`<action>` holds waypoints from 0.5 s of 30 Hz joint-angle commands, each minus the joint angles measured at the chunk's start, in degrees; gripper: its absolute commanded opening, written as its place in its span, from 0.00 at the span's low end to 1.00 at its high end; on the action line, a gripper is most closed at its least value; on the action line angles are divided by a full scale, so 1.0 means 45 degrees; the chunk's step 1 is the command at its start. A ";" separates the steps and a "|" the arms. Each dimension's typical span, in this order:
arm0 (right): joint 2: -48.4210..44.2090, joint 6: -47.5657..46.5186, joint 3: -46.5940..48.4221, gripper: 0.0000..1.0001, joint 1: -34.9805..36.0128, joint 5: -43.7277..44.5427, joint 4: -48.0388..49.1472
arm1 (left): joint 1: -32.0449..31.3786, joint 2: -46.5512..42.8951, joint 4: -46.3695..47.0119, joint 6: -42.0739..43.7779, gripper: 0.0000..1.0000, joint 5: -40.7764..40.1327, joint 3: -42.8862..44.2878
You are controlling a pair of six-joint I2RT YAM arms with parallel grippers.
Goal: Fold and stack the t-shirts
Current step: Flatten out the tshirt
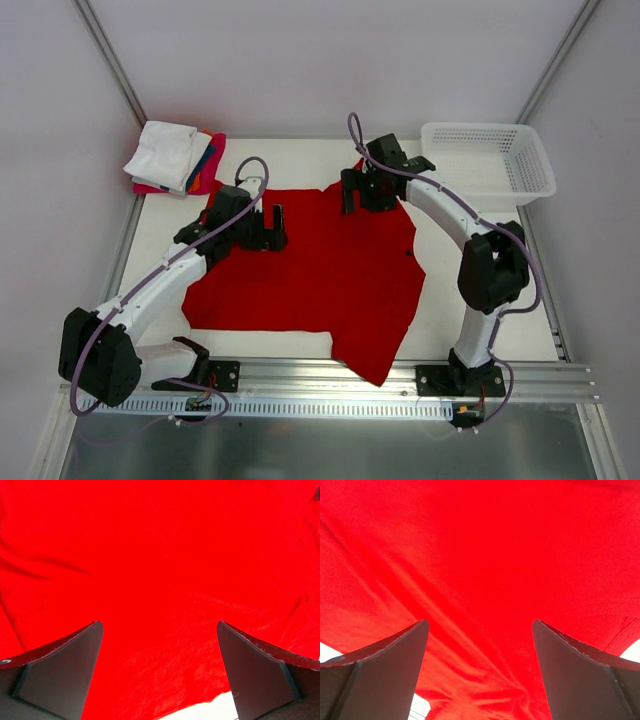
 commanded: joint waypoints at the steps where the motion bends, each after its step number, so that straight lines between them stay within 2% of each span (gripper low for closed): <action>1: 0.0901 -0.0587 0.0272 0.88 -0.0296 -0.0542 -0.0585 | -0.0027 -0.0594 0.0343 -0.0511 0.99 -0.0166 -0.0327; 4: 0.1975 -0.0432 0.0505 0.73 -0.0784 -0.1514 -0.0096 | -0.0027 -0.0965 0.0498 -0.0687 0.99 -0.0439 -0.0620; 5: 0.2248 -0.0316 0.0642 0.53 -0.1075 -0.1791 0.0061 | -0.0028 -0.0985 0.0499 -0.0726 0.99 -0.0458 -0.0698; 7: 0.2796 -0.0139 0.0663 0.38 -0.1311 -0.2706 0.0877 | -0.0028 -0.1005 0.0596 -0.0843 0.99 -0.0459 -0.0796; 8: 0.2991 -0.0139 0.0721 0.24 -0.1486 -0.2925 0.1057 | -0.0028 -0.1005 0.0635 -0.0863 0.99 -0.0459 -0.0874; 9: 0.3418 -0.0119 0.1089 0.15 -0.1546 -0.3062 0.1136 | -0.0028 -0.0985 0.0732 -0.0921 0.99 -0.0459 -0.0913; 10: 0.3655 -0.0138 0.1383 0.01 -0.1663 -0.3451 0.1118 | -0.0047 -0.0985 0.0753 -0.0922 0.99 -0.0459 -0.0991; 15: 0.4652 0.0252 0.2866 0.01 -0.2035 -0.3981 0.1079 | -0.0066 -0.1063 0.0947 -0.0961 0.99 -0.0420 -0.1265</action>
